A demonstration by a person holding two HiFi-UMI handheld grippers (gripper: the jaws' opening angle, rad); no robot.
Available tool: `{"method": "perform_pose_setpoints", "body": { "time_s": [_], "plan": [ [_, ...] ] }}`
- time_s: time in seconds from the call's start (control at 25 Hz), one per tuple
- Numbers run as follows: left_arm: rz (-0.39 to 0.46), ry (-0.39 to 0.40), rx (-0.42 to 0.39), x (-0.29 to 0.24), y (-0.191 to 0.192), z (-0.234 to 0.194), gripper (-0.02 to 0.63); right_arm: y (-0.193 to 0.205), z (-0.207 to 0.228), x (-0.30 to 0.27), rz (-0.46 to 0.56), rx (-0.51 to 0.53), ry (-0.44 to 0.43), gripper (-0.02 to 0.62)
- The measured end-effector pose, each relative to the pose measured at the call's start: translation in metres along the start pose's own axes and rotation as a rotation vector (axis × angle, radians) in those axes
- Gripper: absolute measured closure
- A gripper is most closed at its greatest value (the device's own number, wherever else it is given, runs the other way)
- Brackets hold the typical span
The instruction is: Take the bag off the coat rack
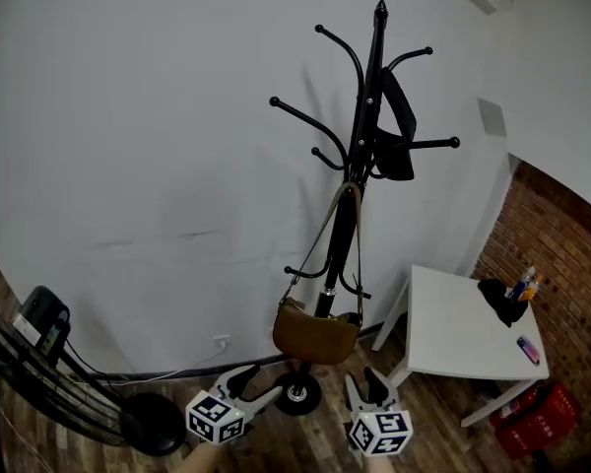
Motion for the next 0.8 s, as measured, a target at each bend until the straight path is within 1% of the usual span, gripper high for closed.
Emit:
{"method": "perform_pose_setpoints", "body": {
  "time_s": [0.16,0.32,0.48,0.8],
  "plan": [
    [0.007,-0.006,0.004,-0.004,-0.005,-0.024,0.331,-0.003,-0.001,-0.025,-0.002,0.011,0.023,0.437],
    [0.013,-0.027,0.007,-0.016,-0.008,-0.04,0.331,-0.011,0.009,-0.049,-0.003,0.053,0.025,0.437],
    [0.022,-0.052,0.004,-0.035,-0.009,-0.048,0.331,-0.019,0.029,-0.071,0.004,0.1,0.024,0.437],
    [0.041,-0.137,-0.01,-0.085,-0.015,-0.052,0.331,-0.033,0.078,-0.116,0.003,0.191,-0.011,0.433]
  ]
}}
Point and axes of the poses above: the fingertips, and each gripper's own axes: x backward along the fingers, z to its right, y out of its underside, the point moved 9 cm from there along x, backward along the fingers, and after that the axes turned 6 degrees about -y, right-handed, at the moved point
